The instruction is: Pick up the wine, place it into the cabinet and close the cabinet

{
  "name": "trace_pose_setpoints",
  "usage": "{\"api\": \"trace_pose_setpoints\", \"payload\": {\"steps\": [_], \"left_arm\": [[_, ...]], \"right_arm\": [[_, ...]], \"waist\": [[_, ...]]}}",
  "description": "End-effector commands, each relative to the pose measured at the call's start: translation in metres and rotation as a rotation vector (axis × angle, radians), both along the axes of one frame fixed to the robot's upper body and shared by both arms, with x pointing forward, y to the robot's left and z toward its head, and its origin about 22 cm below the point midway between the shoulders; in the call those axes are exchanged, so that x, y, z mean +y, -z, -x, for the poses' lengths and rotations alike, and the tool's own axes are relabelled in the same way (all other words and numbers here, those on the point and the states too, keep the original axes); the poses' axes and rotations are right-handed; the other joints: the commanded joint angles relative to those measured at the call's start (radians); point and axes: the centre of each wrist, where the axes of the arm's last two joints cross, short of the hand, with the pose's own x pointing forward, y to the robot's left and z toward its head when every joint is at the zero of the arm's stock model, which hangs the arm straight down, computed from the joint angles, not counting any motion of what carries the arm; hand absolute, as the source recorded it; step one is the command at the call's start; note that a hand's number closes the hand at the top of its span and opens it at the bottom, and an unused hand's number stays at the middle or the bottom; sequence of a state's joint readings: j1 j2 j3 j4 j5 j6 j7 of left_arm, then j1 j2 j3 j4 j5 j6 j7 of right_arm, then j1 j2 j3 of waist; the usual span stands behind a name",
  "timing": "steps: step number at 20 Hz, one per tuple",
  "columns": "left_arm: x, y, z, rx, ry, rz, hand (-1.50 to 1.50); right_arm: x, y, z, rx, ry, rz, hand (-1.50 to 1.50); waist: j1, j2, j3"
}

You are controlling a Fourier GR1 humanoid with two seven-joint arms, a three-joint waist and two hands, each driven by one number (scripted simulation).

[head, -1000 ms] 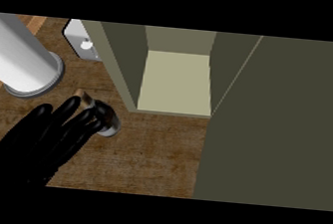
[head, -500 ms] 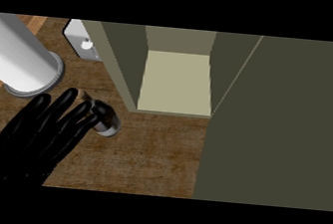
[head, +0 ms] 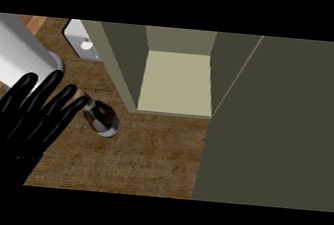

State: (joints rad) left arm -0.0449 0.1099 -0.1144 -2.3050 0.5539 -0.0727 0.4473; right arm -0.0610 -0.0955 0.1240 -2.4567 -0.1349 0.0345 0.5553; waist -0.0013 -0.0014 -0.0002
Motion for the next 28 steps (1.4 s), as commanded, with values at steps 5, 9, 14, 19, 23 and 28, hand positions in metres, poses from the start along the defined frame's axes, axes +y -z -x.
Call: {"api": "trace_pose_setpoints", "payload": {"steps": [5,9,14,19,23,28], "left_arm": [[0.027,0.030,-0.034,-0.023,-0.094,-0.026,-1.50],[0.031,0.028,-0.032,-0.021,-0.211,-0.061,-1.50],[0.062,0.059,-0.047,0.018,-0.235,-0.066,-1.50],[0.095,0.076,-0.082,0.057,-0.268,-0.111,-1.50],[0.086,0.090,-0.084,0.089,-0.261,-0.144,-1.50],[0.083,0.122,-0.102,0.116,-0.253,-0.164,-1.50]], "right_arm": [[0.005,0.001,0.022,-0.054,-0.011,-0.026,-1.50],[-0.006,-0.005,0.020,-0.034,-0.039,-0.013,-1.50],[-0.015,-0.019,0.026,-0.061,-0.021,0.000,-1.50],[0.007,-0.009,0.028,-0.043,-0.024,-0.036,-1.50],[-0.008,-0.015,0.023,-0.052,-0.027,-0.009,-1.50],[0.005,-0.006,0.010,-0.038,-0.028,-0.021,-1.50]], "waist": [[-0.005,0.001,0.000],[-0.004,0.001,0.000],[-0.004,0.001,0.000],[-0.014,0.002,-0.001],[-0.005,0.001,0.000],[-0.003,0.002,0.000]]}}
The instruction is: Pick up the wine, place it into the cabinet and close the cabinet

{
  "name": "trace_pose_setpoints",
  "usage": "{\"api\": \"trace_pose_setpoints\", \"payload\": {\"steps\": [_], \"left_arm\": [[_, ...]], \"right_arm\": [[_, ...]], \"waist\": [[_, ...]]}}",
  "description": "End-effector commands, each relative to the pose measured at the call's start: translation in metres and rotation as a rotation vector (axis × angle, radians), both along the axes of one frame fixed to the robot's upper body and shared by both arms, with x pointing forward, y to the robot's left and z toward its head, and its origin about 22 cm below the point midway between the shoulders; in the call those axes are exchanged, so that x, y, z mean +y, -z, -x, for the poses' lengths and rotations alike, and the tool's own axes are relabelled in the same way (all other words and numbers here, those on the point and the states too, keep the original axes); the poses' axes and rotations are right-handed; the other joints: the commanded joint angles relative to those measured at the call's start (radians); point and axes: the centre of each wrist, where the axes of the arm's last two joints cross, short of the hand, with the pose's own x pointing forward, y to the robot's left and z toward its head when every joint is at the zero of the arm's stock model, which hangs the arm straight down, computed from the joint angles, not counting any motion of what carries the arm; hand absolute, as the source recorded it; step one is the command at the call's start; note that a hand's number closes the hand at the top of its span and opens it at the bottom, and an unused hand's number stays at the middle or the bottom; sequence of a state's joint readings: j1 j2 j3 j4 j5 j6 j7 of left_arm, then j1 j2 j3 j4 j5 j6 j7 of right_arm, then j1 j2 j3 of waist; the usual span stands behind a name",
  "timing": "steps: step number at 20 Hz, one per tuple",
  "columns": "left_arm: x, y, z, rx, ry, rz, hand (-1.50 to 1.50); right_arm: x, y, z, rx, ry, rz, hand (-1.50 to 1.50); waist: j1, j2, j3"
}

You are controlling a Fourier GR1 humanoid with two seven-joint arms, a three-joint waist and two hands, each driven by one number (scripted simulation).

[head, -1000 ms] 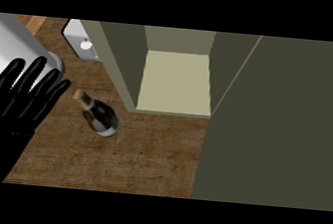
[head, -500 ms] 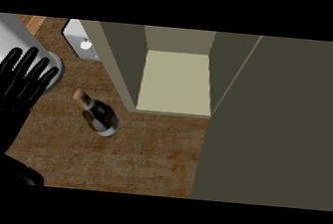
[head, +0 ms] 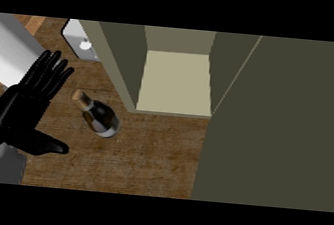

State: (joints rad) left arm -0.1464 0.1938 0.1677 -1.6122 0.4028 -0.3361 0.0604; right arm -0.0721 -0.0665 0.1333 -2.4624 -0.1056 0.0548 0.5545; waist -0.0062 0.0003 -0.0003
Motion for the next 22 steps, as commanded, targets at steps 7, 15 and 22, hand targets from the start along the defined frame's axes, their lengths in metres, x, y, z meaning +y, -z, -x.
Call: {"api": "trace_pose_setpoints", "payload": {"steps": [7,15,22], "left_arm": [[0.034,0.064,-0.020,0.092,0.020,-0.037,-1.50],[0.036,0.121,-0.031,0.113,0.005,-0.036,-1.50],[0.026,0.167,-0.018,0.138,0.030,-0.024,-1.50]], "right_arm": [[0.005,-0.016,-0.004,-0.009,-0.013,-0.039,-1.50],[-0.004,-0.009,0.004,-0.027,-0.035,-0.022,-1.50],[-0.007,-0.013,0.022,-0.029,-0.035,-0.003,-1.50]], "waist": [[0.003,0.001,0.000],[-0.005,0.003,0.000],[-0.013,0.003,-0.001]]}}
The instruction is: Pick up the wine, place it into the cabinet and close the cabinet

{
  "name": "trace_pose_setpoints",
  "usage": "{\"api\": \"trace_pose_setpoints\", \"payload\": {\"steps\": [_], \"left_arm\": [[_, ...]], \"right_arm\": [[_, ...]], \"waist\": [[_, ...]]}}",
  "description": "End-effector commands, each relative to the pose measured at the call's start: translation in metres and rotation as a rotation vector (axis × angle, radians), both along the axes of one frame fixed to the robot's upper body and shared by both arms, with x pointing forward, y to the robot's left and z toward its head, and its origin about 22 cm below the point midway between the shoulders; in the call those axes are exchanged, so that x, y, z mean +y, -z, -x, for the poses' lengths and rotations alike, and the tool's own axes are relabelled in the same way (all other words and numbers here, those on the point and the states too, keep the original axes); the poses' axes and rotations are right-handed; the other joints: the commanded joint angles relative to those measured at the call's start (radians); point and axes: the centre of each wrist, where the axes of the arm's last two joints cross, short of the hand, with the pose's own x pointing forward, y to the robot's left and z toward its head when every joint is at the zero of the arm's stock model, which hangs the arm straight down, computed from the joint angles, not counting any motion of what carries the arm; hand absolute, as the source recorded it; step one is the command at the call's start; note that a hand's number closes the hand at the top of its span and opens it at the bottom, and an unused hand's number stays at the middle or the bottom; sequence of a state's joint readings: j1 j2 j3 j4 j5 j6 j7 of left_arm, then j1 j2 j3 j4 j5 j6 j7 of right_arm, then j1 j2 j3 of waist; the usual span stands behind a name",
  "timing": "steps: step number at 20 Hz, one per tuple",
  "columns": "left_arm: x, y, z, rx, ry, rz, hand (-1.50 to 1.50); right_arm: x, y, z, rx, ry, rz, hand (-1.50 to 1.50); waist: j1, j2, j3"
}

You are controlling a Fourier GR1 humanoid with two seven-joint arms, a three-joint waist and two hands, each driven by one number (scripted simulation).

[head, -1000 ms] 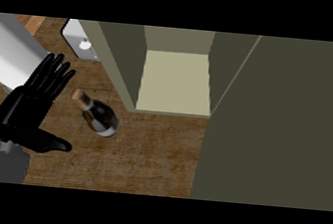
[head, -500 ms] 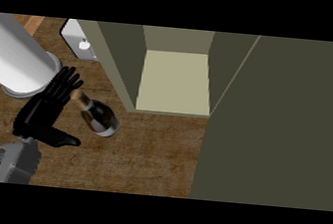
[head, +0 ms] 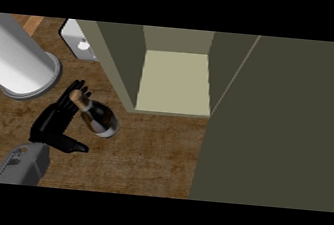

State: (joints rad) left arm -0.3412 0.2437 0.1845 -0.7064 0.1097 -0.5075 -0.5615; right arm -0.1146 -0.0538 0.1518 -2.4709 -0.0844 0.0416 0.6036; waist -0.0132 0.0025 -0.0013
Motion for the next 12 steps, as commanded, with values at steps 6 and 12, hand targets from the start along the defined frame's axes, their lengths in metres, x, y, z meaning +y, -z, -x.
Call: {"api": "trace_pose_setpoints", "payload": {"steps": [6,12], "left_arm": [[-0.005,0.042,0.019,0.029,0.032,0.018,-1.50],[-0.008,0.040,0.005,0.061,0.005,0.117,-1.50]], "right_arm": [[0.002,-0.016,0.024,-0.031,-0.030,-0.037,-1.50],[0.000,-0.013,0.011,-0.051,-0.040,-0.015,-1.50]], "waist": [[-0.006,0.001,-0.001],[-0.011,0.005,-0.002]]}}
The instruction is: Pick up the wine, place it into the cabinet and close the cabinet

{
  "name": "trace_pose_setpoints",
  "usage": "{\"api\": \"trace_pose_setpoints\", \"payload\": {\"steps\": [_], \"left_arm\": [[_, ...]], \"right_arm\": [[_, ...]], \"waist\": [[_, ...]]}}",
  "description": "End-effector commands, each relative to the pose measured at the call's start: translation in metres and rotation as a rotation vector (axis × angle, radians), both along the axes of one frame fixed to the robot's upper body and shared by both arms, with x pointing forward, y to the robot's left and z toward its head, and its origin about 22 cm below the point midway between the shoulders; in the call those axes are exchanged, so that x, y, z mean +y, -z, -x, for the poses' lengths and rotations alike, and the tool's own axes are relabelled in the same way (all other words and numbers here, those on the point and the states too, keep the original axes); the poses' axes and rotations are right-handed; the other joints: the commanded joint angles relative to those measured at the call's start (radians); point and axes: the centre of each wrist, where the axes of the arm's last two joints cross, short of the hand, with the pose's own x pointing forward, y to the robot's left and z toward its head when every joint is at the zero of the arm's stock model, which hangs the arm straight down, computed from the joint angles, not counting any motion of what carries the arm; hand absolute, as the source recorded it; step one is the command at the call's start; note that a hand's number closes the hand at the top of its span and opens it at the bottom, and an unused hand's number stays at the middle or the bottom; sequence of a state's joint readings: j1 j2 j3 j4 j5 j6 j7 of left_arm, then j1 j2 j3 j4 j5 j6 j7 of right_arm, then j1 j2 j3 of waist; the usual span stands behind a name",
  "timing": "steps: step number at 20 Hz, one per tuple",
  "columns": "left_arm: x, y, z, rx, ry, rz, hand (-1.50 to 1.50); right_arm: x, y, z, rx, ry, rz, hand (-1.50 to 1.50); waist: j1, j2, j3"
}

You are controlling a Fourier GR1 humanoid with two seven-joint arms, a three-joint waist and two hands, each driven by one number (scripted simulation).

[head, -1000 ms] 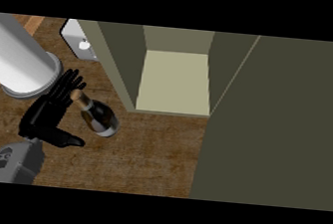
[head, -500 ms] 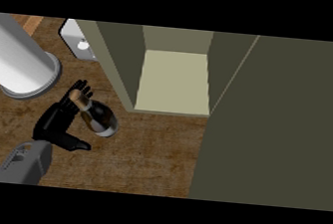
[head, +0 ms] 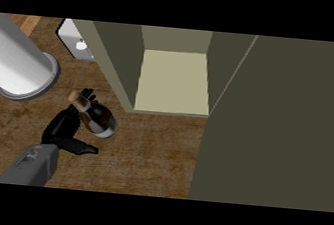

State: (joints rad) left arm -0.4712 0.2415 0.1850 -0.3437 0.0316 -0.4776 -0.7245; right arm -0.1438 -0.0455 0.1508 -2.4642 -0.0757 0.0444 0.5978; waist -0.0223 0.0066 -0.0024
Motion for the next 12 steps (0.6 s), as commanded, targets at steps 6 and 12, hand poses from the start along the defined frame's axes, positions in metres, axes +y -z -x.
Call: {"api": "trace_pose_setpoints", "payload": {"steps": [6,12], "left_arm": [[-0.011,0.014,0.008,-0.017,0.055,0.190,-1.50],[-0.018,0.005,-0.007,-0.044,0.064,0.178,-1.50]], "right_arm": [[-0.009,-0.005,0.020,-0.009,-0.043,-0.012,-1.50],[-0.003,-0.009,0.023,-0.010,-0.040,-0.010,-1.50]], "waist": [[-0.015,0.003,-0.001],[-0.009,0.001,-0.001]]}}
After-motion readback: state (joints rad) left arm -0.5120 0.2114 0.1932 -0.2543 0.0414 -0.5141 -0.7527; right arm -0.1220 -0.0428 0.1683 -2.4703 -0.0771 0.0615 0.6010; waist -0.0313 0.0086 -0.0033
